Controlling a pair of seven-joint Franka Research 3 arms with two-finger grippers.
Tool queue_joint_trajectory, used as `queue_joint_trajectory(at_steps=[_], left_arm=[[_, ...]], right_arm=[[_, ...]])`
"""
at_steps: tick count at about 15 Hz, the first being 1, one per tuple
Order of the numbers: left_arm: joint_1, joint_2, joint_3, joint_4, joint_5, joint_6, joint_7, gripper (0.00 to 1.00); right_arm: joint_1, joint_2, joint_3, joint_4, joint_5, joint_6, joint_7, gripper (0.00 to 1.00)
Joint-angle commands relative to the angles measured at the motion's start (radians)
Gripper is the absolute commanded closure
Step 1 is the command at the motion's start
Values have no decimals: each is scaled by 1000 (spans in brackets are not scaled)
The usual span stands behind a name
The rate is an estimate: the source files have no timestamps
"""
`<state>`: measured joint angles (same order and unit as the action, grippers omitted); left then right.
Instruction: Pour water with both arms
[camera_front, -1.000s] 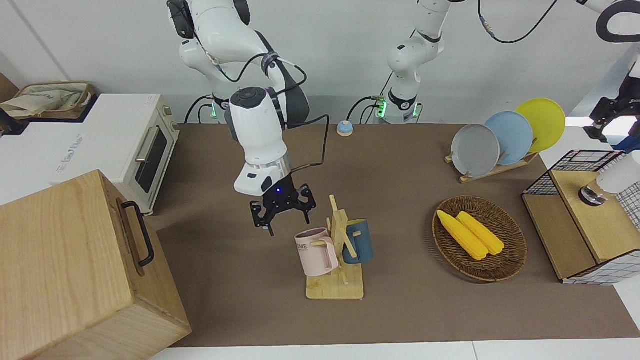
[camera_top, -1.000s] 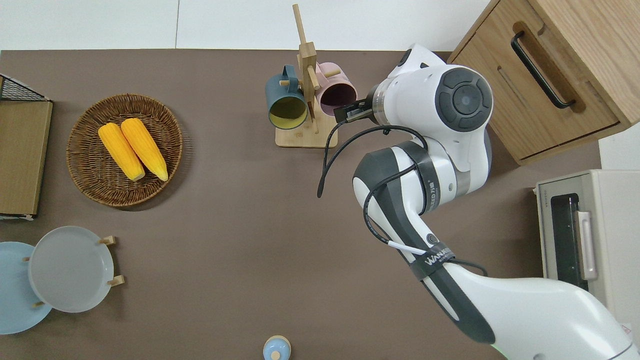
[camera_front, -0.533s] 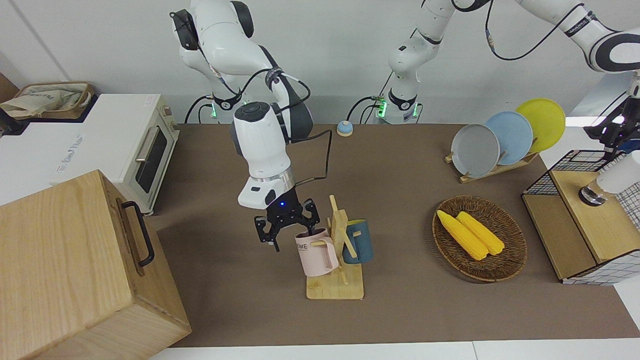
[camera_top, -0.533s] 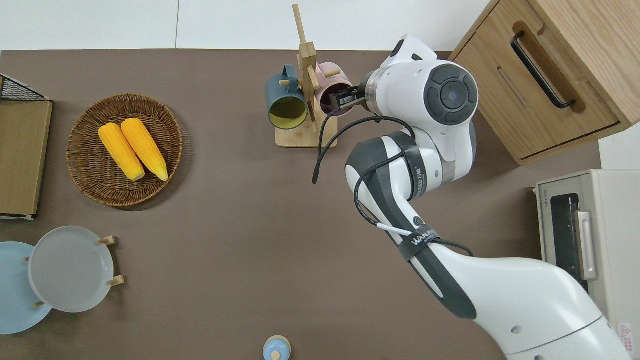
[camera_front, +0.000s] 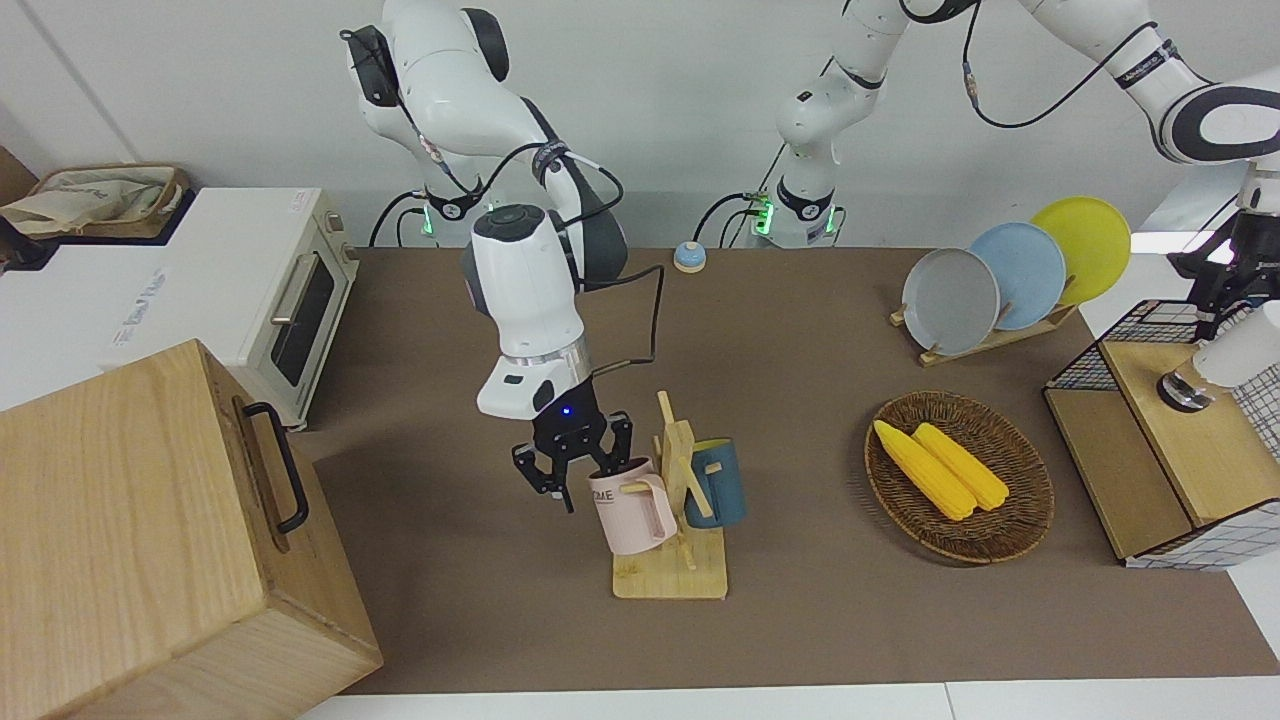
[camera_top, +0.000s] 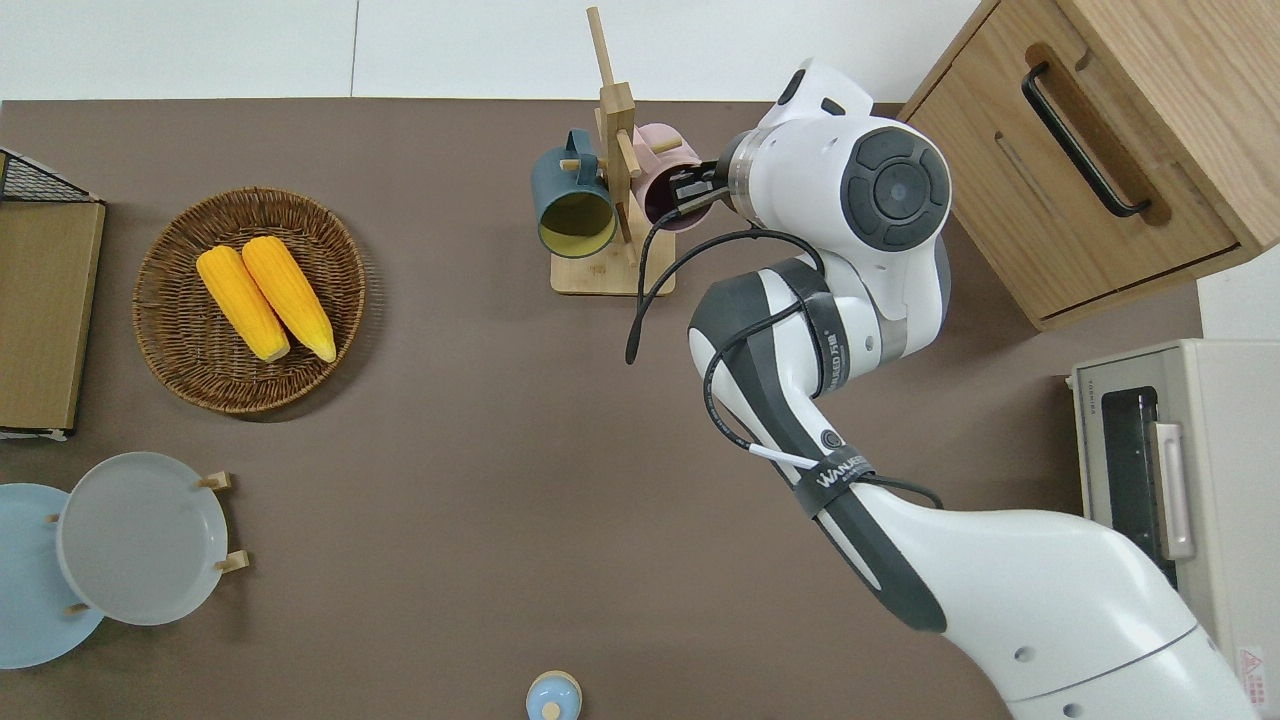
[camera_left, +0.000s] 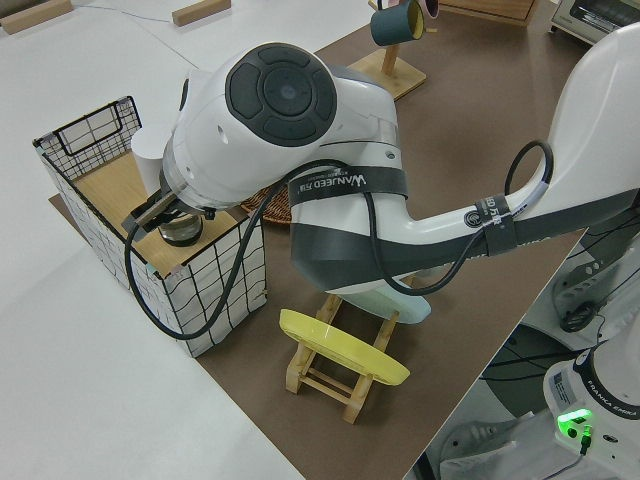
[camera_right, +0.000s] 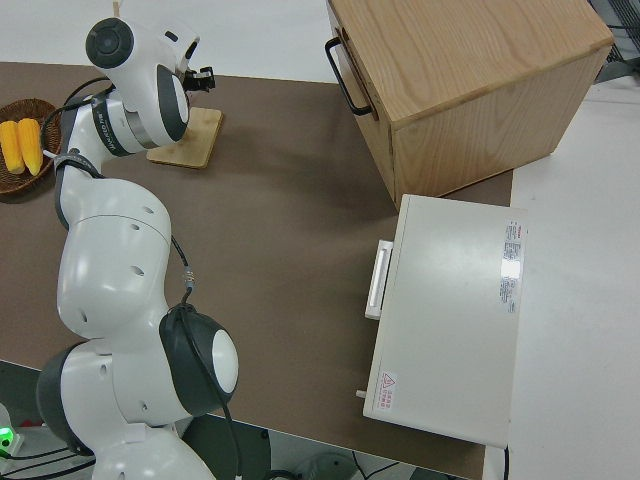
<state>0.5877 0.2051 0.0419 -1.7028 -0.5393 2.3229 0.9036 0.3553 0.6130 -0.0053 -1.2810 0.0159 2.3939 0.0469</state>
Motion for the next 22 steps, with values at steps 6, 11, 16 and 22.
queue_joint_trajectory(at_steps=[6, 11, 16, 22], left_arm=[[-66, -35, 4, -95, -19, 147, -2, 0], [-55, -29, 3, -104, -19, 188, 9, 2], [-63, -21, 3, -103, -22, 208, 24, 5], [-66, 3, 3, -94, -51, 211, 31, 7]], right_arm=[[-1, 31, 4, 43, -14, 14, 1, 987], [-1, 30, 4, 43, -24, 8, 8, 1000], [-2, 27, -2, 43, -25, -6, 7, 1000], [-16, 11, -12, 43, -25, -56, -16, 1000]])
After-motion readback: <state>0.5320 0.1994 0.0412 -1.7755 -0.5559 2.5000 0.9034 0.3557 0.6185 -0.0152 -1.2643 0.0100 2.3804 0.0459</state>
